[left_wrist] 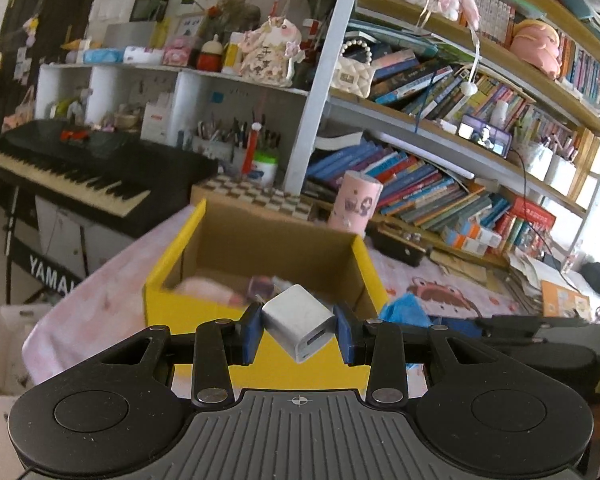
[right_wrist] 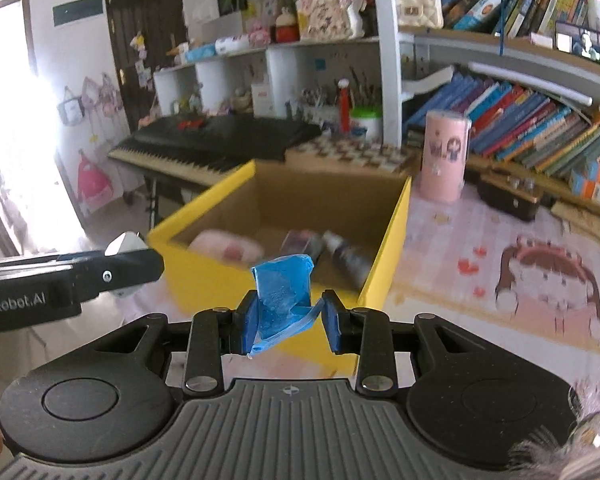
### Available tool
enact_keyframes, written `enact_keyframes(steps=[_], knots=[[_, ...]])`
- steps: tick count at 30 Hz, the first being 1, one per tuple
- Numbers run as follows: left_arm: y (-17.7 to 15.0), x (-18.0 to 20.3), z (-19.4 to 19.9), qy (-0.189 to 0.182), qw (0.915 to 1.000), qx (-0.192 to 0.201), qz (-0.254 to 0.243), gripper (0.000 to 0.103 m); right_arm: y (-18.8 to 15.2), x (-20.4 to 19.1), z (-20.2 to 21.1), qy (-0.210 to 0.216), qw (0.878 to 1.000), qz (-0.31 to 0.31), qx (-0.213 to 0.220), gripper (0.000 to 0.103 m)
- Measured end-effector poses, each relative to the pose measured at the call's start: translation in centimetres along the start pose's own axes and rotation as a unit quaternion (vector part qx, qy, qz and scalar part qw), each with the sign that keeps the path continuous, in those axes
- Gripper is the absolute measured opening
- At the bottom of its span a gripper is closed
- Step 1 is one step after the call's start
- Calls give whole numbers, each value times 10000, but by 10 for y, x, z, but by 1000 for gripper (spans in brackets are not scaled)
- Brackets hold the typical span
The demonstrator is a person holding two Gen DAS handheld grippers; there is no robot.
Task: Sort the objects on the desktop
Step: 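Open the left tool to drop the charger into the box while the right tool drops the cloth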
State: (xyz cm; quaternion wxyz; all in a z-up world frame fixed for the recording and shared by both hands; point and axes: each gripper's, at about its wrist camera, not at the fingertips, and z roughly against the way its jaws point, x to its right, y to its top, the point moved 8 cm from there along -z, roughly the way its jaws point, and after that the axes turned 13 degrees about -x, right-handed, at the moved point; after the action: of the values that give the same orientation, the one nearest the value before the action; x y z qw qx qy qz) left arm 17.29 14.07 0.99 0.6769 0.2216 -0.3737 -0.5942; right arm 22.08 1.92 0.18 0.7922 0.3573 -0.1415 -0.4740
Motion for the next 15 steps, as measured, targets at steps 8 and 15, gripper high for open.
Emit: enact_keyframes(steps=[8, 15], knots=[[31, 5, -72, 229, 9988, -286, -333, 36, 67, 33, -45, -154, 9996, 183, 151, 31], [22, 2, -134, 377, 9923, -1032, -566, 36, 90, 31, -128, -162, 9922, 1000, -726, 31]])
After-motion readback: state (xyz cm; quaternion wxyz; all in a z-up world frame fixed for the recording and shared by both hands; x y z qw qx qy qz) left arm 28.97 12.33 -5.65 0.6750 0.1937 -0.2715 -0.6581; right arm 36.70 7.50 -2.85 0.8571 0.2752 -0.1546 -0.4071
